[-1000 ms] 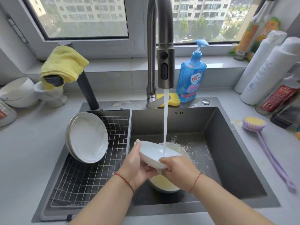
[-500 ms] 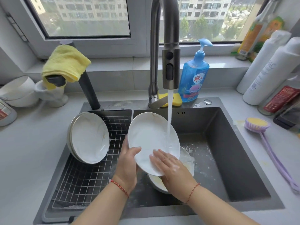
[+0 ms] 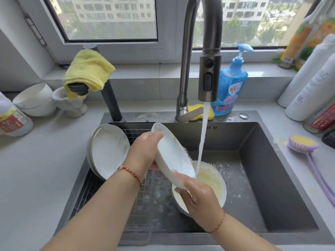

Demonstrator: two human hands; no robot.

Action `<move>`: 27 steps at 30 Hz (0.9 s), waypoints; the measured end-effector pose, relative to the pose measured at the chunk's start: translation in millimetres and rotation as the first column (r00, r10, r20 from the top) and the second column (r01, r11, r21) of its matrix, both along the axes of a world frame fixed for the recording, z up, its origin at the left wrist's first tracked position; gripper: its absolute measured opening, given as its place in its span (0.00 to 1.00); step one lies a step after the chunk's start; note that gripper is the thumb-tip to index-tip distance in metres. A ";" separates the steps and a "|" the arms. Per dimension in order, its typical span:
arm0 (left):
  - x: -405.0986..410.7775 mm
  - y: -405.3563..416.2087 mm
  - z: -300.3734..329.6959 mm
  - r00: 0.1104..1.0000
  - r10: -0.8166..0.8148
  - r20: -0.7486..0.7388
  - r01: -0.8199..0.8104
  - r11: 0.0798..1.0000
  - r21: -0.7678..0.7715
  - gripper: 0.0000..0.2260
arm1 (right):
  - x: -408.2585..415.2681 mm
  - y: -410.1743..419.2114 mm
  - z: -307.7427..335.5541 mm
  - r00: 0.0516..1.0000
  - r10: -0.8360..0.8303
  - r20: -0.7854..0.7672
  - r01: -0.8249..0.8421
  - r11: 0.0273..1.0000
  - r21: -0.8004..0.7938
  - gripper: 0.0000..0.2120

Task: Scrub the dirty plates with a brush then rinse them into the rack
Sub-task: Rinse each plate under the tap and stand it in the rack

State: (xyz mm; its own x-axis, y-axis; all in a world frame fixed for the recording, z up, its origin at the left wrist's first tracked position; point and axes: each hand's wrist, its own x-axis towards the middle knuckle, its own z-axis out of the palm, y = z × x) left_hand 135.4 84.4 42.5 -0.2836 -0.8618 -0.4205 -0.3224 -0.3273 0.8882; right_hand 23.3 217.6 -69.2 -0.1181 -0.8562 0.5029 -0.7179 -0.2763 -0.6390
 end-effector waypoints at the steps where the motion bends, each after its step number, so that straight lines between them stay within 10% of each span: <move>1: -1.2 -1.9 1.2 1.000 -0.006 -0.001 0.006 1.000 0.000 0.16 | 1.6 -0.3 5.1 0.998 -0.031 0.050 0.031 0.999 0.009 0.21; 6: 2.3 5.9 3.0 0.991 -0.075 -0.109 0.074 0.997 -0.008 0.18 | 10.7 -3.7 36.3 0.885 -0.181 0.428 0.143 0.982 0.120 0.03; 10: 13.7 16.1 -5.7 0.973 -0.106 -0.205 0.115 0.993 0.032 0.24 | 16.3 -5.8 54.2 0.791 -0.186 0.583 0.129 0.982 0.139 0.10; 27: 124.0 -14.8 -23.6 0.916 0.329 -0.230 -0.377 0.902 -0.211 0.14 | 89.3 -83.0 72.3 0.771 -0.097 0.629 -0.046 0.977 0.208 0.05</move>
